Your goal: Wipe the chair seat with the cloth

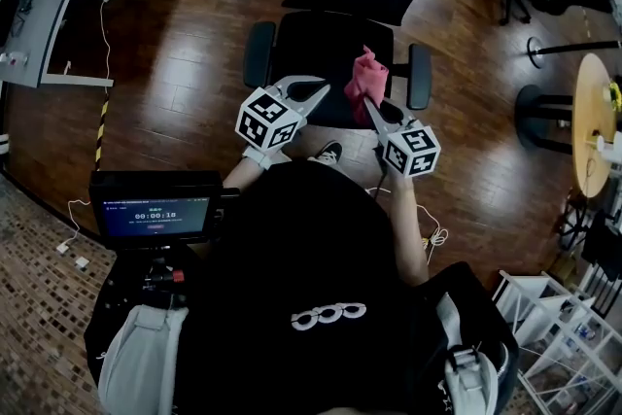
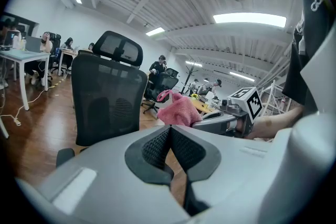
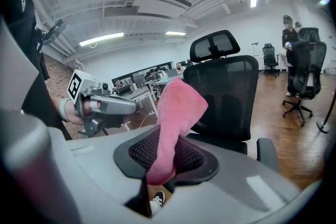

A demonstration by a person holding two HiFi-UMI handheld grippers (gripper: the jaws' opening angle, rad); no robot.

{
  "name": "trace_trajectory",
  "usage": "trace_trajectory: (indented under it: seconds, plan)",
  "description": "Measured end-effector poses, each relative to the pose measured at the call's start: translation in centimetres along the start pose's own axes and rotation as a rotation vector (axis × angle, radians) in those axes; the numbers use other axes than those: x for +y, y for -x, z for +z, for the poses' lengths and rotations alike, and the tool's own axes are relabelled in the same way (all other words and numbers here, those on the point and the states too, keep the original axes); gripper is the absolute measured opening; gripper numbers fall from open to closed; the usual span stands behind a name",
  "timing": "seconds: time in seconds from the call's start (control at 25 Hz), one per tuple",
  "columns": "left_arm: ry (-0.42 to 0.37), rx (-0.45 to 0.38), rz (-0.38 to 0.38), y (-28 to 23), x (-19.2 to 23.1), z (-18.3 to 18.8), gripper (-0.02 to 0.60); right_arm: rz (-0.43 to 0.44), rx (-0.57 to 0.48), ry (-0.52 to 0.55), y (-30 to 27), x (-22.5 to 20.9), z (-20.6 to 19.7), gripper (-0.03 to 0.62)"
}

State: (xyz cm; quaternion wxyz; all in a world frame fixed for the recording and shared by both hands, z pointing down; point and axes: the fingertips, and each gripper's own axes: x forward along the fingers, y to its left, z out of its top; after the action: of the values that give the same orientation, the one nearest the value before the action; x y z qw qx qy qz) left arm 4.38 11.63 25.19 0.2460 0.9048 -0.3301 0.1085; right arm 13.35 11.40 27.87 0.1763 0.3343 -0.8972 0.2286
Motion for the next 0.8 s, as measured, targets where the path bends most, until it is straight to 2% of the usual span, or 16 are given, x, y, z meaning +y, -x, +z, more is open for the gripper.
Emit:
trace_trajectory:
  seconds: [0.8]
  plan:
    - [-0.007,-0.012,-0.002,-0.4,0.3,1.0,-0.008,-0.012,-0.012,-0.023,-0.3,-1.2,0.3,0.067]
